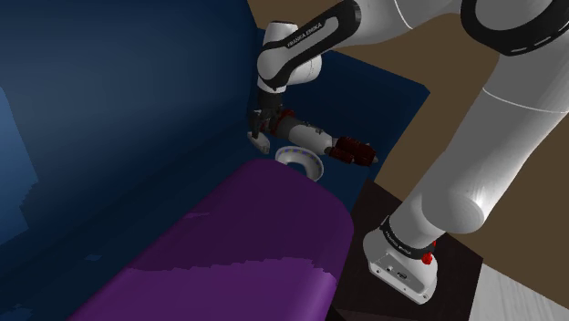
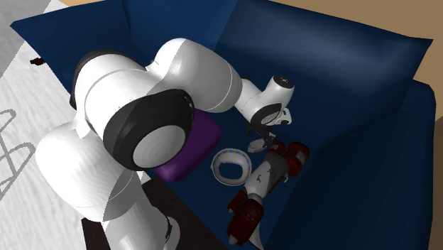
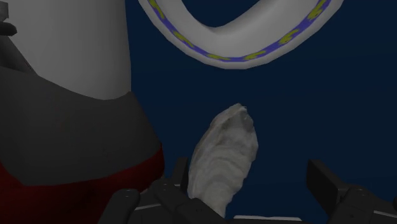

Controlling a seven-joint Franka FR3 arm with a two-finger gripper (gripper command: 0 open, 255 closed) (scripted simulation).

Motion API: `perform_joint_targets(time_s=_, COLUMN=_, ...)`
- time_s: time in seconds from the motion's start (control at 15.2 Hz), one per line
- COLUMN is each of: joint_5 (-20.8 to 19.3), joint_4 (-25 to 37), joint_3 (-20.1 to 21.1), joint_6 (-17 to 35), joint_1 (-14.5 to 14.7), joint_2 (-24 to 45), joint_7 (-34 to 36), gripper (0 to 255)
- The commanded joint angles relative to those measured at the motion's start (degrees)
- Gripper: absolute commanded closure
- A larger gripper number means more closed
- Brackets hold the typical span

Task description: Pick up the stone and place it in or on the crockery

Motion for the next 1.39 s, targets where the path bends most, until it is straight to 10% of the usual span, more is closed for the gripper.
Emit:
perform_joint_targets(time_s=0.0, joint_5=0.01, joint_4=-0.03, joint_3=0.0, joint_6=0.05, joint_1=0.0, joint_2=0.01, joint_7=-0.01, gripper=0)
perform_joint_targets(time_s=0.2, joint_5=0.01, joint_4=-0.03, joint_3=0.0, joint_6=0.05, joint_1=0.0, joint_2=0.01, joint_7=-0.01, gripper=0)
perform_joint_targets(time_s=0.26, joint_5=0.01, joint_4=-0.03, joint_3=0.0, joint_6=0.05, joint_1=0.0, joint_2=0.01, joint_7=-0.01, gripper=255)
perform_joint_targets(time_s=0.86, joint_5=0.01, joint_4=-0.03, joint_3=0.0, joint_6=0.05, joint_1=0.0, joint_2=0.01, joint_7=0.0, gripper=255)
perform_joint_targets(time_s=0.92, joint_5=0.01, joint_4=-0.03, joint_3=0.0, joint_6=0.05, joint_1=0.0, joint_2=0.01, joint_7=0.0, gripper=0)
perform_joint_targets(time_s=1.32, joint_5=-4.17, joint_4=5.47, joint_3=-1.6, joint_6=0.71, joint_1=1.44, joint_2=6.64, joint_7=11.56, gripper=0)
